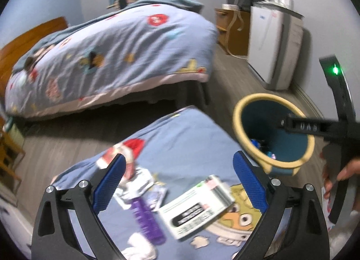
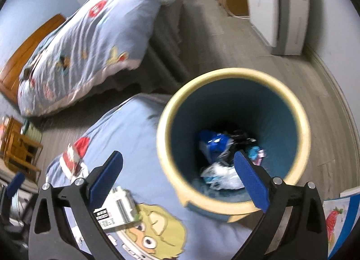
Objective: Collect trash
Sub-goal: 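Move both open tools back over the remaining trash on the bed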
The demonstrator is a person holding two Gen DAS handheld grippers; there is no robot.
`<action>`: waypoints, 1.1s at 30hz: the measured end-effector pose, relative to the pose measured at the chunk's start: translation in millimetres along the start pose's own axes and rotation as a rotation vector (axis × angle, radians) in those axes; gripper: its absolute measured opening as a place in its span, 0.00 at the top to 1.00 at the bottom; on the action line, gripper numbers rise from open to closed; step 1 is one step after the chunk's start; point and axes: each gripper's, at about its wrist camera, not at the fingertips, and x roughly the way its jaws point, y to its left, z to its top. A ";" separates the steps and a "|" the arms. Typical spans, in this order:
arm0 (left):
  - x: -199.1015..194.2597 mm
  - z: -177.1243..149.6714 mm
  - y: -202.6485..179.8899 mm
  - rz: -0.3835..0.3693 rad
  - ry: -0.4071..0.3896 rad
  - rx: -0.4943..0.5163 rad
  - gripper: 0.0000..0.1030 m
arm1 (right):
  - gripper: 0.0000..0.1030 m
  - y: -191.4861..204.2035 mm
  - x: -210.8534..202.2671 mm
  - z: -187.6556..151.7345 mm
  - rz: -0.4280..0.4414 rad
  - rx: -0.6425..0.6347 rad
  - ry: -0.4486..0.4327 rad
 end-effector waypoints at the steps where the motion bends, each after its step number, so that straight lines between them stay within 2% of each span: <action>1: -1.4 -0.9 9.3 0.006 0.001 -0.016 0.08 | 0.06 6.1 2.4 -1.5 0.003 -0.013 0.006; 7: -7.8 -23.2 65.6 0.059 0.039 -0.118 0.07 | 0.06 48.8 21.4 -18.2 0.013 -0.102 0.059; 13: -7.4 -52.7 103.0 0.085 0.097 -0.194 0.07 | 0.06 79.7 33.8 -30.8 0.022 -0.144 0.089; 15: -6.0 -63.0 109.5 0.090 0.121 -0.192 0.07 | 0.06 90.8 37.4 -36.5 0.024 -0.160 0.100; 20: -4.4 -89.1 114.9 0.099 0.161 -0.145 0.07 | 0.06 116.5 44.7 -48.2 0.034 -0.200 0.119; 25: 13.0 -124.3 105.2 0.089 0.246 -0.088 0.07 | 0.06 140.9 50.4 -59.4 0.056 -0.238 0.132; 33: 31.7 -152.5 90.0 0.002 0.296 -0.105 0.08 | 0.06 173.7 64.8 -76.9 0.052 -0.326 0.155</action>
